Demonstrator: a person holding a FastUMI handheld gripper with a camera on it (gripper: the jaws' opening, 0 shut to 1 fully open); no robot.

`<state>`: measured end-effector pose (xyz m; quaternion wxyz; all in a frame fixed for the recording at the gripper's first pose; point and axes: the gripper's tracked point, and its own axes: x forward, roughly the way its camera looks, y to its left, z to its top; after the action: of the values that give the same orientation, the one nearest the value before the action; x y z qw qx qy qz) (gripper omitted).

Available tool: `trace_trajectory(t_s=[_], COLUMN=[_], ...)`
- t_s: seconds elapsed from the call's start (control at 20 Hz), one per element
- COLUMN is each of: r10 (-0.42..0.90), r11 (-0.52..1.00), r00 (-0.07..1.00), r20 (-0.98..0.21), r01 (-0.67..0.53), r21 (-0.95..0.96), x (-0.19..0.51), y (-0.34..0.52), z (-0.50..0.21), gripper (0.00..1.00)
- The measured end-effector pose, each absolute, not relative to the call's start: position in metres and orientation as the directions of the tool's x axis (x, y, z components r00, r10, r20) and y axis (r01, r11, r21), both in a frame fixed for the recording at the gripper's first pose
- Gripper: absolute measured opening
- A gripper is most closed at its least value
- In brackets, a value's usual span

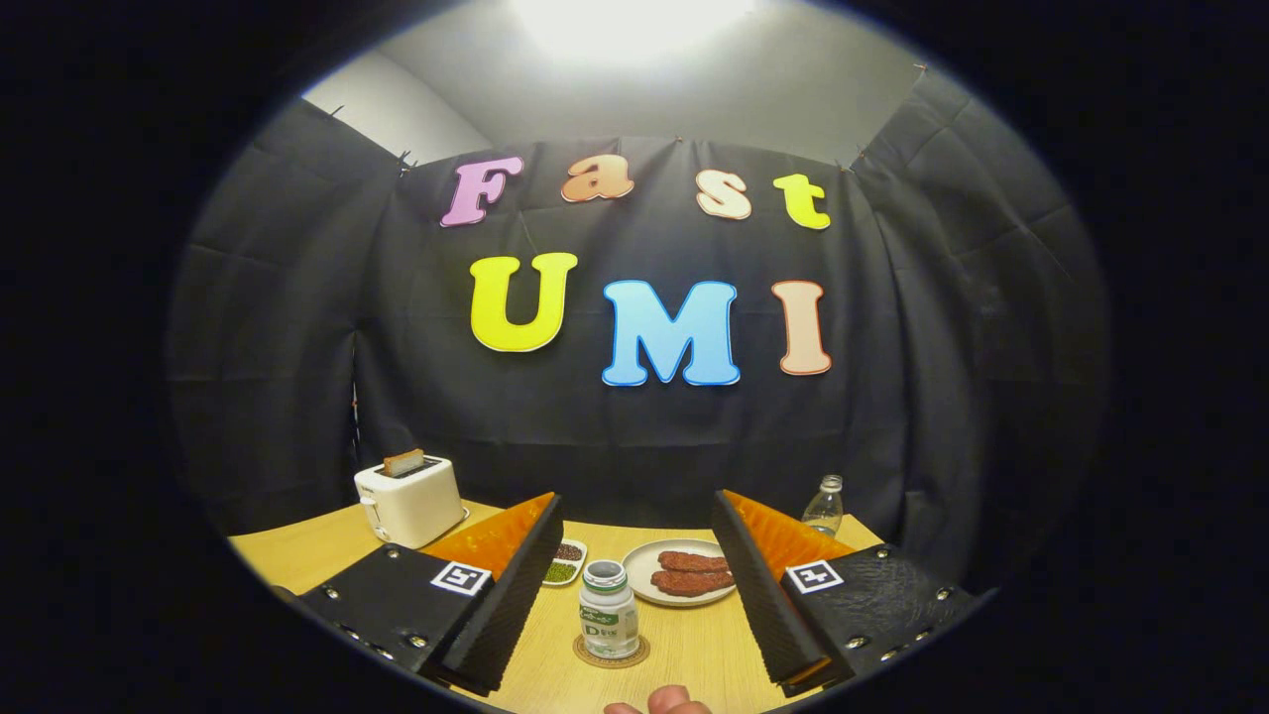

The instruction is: Take the bottle from table, then pour the juice into the cup, finally place the bottle on the coaster

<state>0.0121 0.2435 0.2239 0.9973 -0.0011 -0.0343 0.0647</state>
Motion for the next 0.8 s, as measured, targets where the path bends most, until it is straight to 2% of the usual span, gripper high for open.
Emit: trace_trajectory(t_s=[0.35,0.6,0.8], r10=[0.124,0.158,0.044], r11=[0.992,0.987,0.999], r00=[0.99,0.985,0.997], r20=[0.066,0.07,0.062], r01=[-0.126,-0.157,-0.044], r21=[0.022,-0.017,-0.017], x=[-0.02,-0.036,-0.031], y=[0.201,0.147,0.061], z=[0.2,0.15,0.104], gripper=[0.93,0.93,0.93])
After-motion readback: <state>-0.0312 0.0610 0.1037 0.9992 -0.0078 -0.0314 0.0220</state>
